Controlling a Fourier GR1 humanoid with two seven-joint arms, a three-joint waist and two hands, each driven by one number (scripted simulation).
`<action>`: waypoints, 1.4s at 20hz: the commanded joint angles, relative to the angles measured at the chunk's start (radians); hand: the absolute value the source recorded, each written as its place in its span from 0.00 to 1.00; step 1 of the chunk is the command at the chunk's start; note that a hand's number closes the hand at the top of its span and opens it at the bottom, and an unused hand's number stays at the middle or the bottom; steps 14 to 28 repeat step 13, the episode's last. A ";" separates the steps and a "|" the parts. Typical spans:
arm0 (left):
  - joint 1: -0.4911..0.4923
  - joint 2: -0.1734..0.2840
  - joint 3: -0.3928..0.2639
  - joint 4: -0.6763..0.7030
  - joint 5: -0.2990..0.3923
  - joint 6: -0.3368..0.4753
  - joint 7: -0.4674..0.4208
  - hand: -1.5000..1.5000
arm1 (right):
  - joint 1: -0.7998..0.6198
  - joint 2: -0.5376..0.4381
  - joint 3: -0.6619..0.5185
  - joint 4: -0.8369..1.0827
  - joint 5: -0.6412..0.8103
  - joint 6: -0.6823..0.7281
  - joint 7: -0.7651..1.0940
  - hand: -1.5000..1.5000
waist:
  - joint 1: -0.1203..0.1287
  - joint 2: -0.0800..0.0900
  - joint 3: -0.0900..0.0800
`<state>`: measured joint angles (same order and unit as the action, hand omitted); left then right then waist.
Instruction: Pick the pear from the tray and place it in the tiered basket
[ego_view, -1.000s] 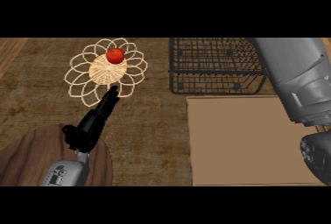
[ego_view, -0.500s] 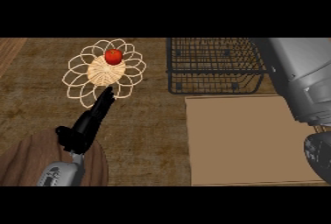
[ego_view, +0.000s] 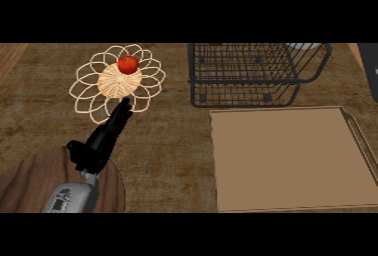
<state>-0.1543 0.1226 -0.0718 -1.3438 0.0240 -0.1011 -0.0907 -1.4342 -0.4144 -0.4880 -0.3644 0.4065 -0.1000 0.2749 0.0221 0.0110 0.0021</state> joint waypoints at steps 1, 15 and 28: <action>0.028 -0.042 -0.026 0.017 -0.021 0.028 -0.014 0.50 | 0.080 -0.115 -0.072 -0.037 -0.047 -0.057 -0.105 0.00 | -0.007 0.003 -0.001; -0.017 0.014 0.031 0.009 0.027 -0.029 0.019 0.50 | 0.311 -0.483 -0.220 0.052 -0.201 0.355 -0.291 0.00 | -0.007 0.005 0.001; -0.017 0.014 0.031 0.009 0.027 -0.029 0.019 0.50 | 0.311 -0.483 -0.220 0.052 -0.201 0.355 -0.291 0.00 | -0.007 0.005 0.001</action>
